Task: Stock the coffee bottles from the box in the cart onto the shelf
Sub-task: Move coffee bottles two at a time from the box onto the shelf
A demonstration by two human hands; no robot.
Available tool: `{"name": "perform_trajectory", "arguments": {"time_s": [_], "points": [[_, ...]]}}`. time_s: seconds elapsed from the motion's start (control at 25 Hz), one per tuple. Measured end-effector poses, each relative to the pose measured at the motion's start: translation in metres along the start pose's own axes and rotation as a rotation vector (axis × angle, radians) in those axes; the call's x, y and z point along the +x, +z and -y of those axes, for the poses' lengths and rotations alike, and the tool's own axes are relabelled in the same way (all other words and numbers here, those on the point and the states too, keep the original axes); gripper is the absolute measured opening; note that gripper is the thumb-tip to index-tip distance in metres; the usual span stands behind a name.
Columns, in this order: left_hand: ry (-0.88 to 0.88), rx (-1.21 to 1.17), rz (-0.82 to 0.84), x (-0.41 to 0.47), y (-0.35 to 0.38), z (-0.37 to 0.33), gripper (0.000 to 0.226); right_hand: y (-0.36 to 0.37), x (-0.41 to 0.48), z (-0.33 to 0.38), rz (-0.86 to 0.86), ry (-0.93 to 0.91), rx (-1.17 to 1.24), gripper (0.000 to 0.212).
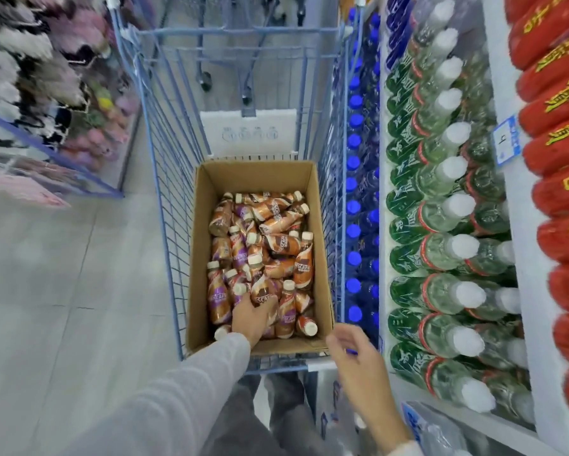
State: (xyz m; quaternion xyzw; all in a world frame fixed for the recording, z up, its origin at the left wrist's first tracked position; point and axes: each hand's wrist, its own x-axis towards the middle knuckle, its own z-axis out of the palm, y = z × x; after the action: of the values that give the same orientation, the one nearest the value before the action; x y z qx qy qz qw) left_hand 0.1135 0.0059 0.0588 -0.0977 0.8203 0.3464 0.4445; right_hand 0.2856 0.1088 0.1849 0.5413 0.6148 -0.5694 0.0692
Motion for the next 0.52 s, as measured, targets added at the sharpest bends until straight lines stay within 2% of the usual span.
{"name": "perform_trajectory", "arguments": {"time_s": [0.12,0.16,0.2,0.32,0.36,0.44,0.52], "points": [[0.025,-0.170,0.023,-0.029,-0.044,-0.003,0.091,0.020,0.076,0.036,0.075,-0.113,-0.126,0.019],[0.012,-0.223,0.008,-0.036,-0.056,0.000,0.089,0.032,0.108,0.044,0.083,-0.140,-0.184,0.024],[0.011,-0.272,0.005,-0.044,-0.067,0.001,0.079,0.046,0.142,0.050,0.089,-0.159,-0.257,0.030],[0.006,-0.428,-0.007,-0.073,-0.091,0.001,0.030,0.089,0.230,0.062,0.103,-0.200,-0.521,0.039],[-0.003,-0.460,-0.006,-0.080,-0.098,0.003,0.021,0.102,0.251,0.061,0.115,-0.189,-0.593,0.041],[-0.026,-0.503,-0.040,-0.087,-0.107,0.013,0.019,0.124,0.287,0.056,0.115,-0.182,-0.717,0.047],[-0.034,-0.537,-0.049,-0.090,-0.114,0.026,0.033,0.141,0.311,0.041,0.105,-0.198,-0.865,0.057]]}}
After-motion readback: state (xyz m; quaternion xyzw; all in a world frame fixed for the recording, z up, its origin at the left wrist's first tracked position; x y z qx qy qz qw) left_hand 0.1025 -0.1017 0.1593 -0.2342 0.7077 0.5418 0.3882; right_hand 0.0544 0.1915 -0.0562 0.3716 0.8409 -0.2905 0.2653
